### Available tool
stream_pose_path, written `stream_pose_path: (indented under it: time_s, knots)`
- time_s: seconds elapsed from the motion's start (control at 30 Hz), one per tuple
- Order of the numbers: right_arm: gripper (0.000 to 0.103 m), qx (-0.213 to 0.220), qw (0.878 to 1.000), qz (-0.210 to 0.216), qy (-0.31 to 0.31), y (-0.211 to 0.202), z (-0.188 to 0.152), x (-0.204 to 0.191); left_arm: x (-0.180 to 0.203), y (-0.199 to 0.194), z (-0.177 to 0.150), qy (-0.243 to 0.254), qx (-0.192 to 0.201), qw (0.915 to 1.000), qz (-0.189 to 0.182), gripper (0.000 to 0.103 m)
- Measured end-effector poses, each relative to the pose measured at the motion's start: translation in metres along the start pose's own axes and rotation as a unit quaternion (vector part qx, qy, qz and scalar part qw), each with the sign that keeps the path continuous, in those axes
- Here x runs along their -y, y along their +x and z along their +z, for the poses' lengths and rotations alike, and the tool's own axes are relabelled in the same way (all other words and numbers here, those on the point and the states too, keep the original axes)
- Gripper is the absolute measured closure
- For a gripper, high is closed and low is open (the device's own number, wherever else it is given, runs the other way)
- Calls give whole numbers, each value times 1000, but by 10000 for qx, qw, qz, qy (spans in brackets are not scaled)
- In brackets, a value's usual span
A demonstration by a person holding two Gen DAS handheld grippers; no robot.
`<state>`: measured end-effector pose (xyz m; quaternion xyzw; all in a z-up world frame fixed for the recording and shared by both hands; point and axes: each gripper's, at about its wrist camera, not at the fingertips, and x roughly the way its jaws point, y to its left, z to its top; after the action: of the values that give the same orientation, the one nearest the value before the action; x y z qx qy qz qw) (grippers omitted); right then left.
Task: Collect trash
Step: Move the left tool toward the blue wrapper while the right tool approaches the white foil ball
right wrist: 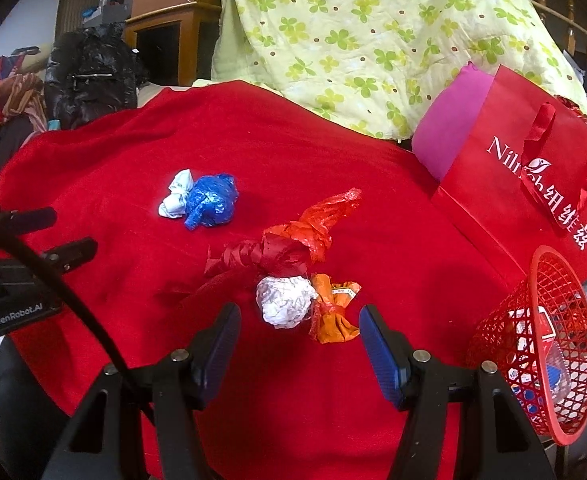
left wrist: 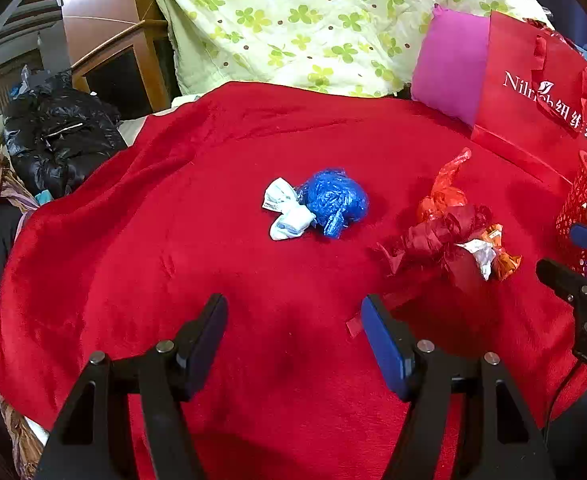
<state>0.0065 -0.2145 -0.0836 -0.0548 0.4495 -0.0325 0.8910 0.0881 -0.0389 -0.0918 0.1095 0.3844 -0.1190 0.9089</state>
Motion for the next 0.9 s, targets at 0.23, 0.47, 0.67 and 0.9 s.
stream_pose_path:
  time_s: [0.23, 0.47, 0.67, 0.9]
  knots:
    - [38, -21, 10000, -1, 41, 1, -2, 3, 3, 2, -2, 3, -51, 10000, -10, 33]
    - [38, -69, 10000, 10, 72, 4, -5, 4, 6, 7, -5, 24, -118, 9999, -24, 33]
    - [38, -125, 9999, 6, 96, 8, -7, 6, 9, 11, -7, 37, -167, 9998, -39, 33]
    - [38, -171, 9998, 7, 103, 12, -9, 7, 10, 16, -10, 46, -231, 9997, -63, 33]
